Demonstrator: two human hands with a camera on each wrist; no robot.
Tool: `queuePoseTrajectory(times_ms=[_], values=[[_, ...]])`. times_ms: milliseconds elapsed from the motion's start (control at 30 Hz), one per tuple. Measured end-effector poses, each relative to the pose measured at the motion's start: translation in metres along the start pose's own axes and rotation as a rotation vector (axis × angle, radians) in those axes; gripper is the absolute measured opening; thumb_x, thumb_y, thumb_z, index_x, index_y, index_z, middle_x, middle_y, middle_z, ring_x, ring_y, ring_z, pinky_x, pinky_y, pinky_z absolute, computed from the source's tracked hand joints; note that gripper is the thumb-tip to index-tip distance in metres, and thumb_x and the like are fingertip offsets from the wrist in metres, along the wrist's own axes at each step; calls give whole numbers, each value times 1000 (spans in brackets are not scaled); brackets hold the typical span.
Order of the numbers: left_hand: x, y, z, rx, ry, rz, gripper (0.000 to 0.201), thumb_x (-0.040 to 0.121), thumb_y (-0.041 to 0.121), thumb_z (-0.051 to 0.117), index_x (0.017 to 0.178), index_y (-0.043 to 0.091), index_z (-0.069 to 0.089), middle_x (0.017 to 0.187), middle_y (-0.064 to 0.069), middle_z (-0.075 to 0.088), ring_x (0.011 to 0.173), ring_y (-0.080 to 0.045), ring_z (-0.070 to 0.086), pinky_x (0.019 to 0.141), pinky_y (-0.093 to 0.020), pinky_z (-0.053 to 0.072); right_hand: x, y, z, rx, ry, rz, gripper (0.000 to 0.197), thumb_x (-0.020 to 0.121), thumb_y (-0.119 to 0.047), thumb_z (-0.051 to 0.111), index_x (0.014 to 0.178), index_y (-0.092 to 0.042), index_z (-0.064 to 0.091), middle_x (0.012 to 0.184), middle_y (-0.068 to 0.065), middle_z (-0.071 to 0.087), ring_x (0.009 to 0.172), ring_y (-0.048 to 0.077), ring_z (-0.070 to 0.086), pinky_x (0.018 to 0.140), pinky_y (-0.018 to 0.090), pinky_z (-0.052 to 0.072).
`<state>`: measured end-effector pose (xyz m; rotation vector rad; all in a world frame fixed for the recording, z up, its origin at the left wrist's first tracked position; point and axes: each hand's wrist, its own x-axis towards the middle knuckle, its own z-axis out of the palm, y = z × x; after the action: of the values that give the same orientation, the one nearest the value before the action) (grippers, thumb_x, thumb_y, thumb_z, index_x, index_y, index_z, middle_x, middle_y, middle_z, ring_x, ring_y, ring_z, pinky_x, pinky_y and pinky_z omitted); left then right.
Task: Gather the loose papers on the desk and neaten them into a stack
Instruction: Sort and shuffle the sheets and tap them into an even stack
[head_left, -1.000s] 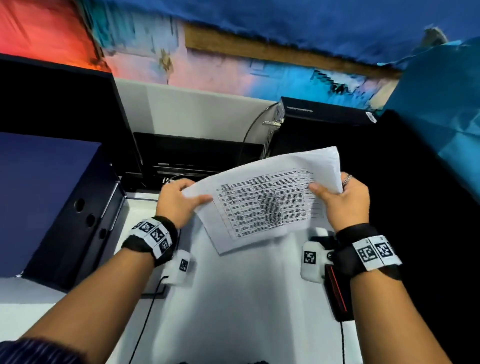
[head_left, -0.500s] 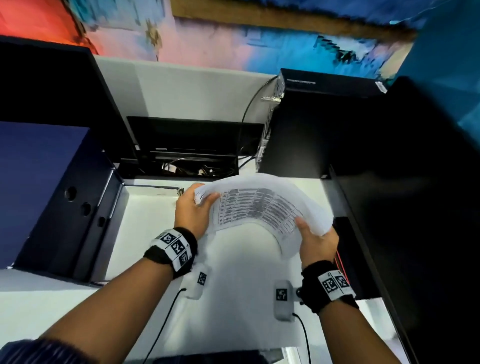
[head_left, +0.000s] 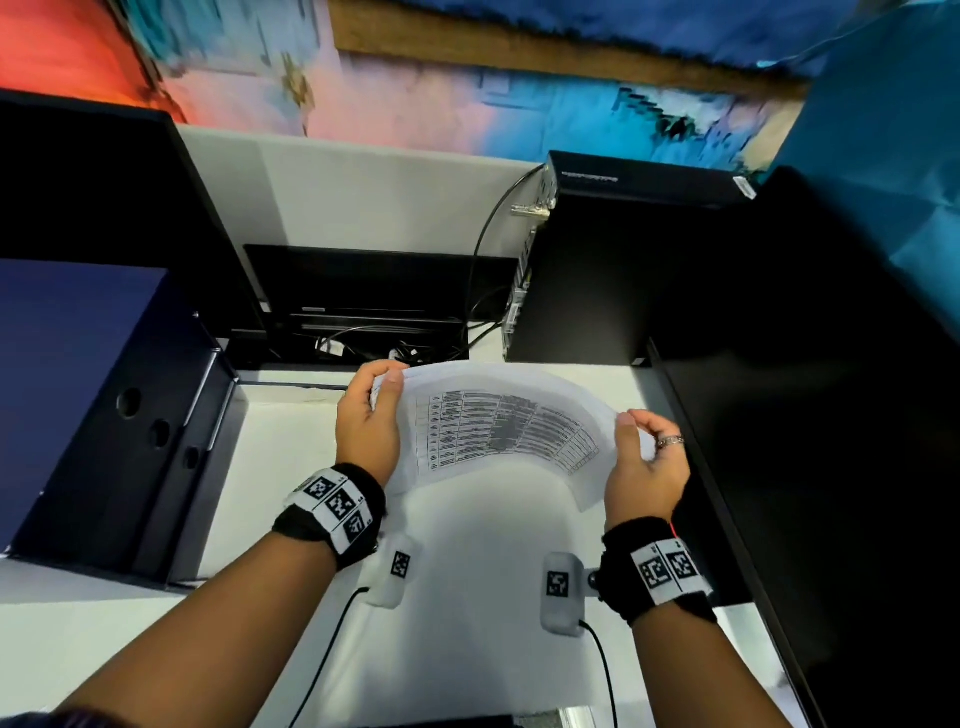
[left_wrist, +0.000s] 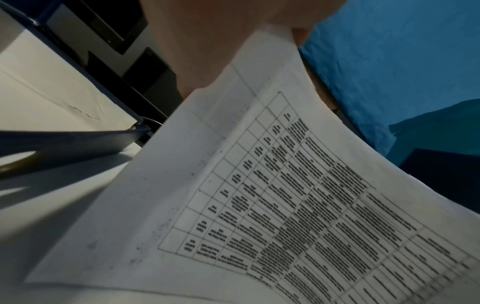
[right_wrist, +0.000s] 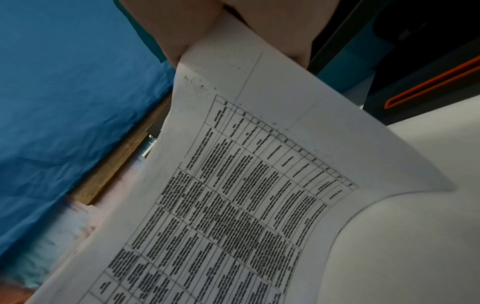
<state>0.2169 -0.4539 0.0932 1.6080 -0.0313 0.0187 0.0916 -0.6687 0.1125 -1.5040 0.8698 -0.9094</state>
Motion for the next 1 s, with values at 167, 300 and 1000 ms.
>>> queuePoseTrajectory(times_ms=[167,300,1000], values=[[7,8,-3,-4,-5,-15,21,96,23,49,92,29,69,91,15,67,87,-9,61,84,-36,50,3,1,-2,-227,-179,-27,49,72,-24,85,115,-30,62,114,-12,60,109,10,58,98,28,47],[17,12,-11,384,-190,82,20,89,23,69,109,27,68,109,10,69,99,-8,63,91,-30,52,11,1,-8,-680,-260,-157,34,79,-29,79,108,-16,68,110,-3,65,105,19,61,91,26,48],[23,33,-27,871,-396,391,17,80,32,76,94,29,68,83,8,71,80,-20,67,70,-33,53,-3,-48,56,-1261,-740,-694,20,90,-36,61,108,-26,61,99,-2,70,98,25,64,83,34,41]])
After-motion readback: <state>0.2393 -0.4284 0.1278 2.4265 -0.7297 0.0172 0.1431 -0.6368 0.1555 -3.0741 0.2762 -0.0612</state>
